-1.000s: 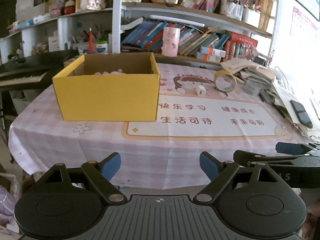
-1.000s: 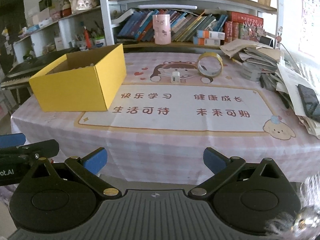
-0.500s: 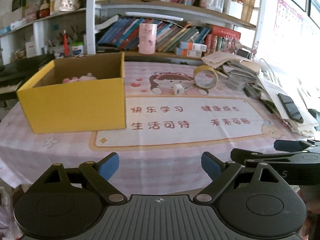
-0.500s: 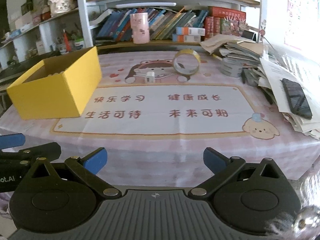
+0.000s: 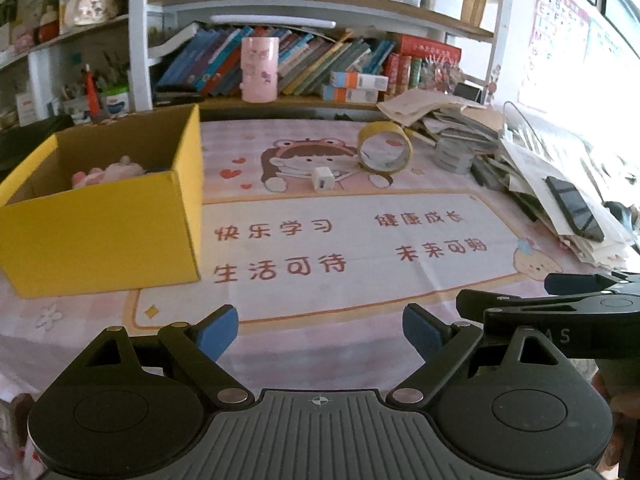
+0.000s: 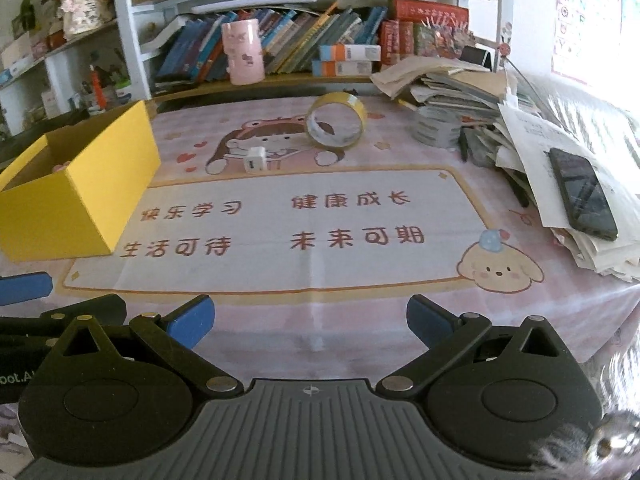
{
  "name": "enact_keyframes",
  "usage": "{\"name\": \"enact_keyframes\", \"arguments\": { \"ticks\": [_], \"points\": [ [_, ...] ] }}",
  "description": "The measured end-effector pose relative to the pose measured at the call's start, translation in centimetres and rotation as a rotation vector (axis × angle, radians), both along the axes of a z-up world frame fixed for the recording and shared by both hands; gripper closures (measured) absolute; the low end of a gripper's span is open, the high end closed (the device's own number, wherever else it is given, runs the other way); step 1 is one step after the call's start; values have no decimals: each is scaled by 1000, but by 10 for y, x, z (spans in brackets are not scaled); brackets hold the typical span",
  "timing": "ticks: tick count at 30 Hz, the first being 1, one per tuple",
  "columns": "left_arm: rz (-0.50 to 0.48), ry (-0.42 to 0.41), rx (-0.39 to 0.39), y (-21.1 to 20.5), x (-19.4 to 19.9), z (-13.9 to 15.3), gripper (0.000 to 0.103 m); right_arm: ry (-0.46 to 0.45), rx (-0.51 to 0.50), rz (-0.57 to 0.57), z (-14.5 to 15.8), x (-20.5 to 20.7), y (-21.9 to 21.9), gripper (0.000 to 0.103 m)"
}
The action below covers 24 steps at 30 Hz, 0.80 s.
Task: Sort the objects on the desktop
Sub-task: 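Withdraw both open tools from the yellow box toward the tape rolls, then grasp the white charger with the left tool while the right tool grasps the yellow tape roll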
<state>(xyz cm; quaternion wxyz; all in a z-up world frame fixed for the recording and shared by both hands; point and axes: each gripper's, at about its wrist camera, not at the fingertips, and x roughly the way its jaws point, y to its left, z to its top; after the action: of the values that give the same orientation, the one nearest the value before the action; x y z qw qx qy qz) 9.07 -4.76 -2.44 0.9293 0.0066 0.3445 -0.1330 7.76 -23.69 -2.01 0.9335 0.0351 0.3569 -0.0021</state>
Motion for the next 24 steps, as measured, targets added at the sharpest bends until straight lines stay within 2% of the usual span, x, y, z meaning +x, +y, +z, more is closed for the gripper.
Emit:
{"name": "enact_keyframes", "arguments": {
  "ticks": [16,24],
  "points": [
    [15,40,-10,-48,60,-9,11,42,-8,9,-7,67,-49,0],
    [75,57,-22,-72,92,-11,11,48,-7,63,-7,109,-76,0]
  ]
}}
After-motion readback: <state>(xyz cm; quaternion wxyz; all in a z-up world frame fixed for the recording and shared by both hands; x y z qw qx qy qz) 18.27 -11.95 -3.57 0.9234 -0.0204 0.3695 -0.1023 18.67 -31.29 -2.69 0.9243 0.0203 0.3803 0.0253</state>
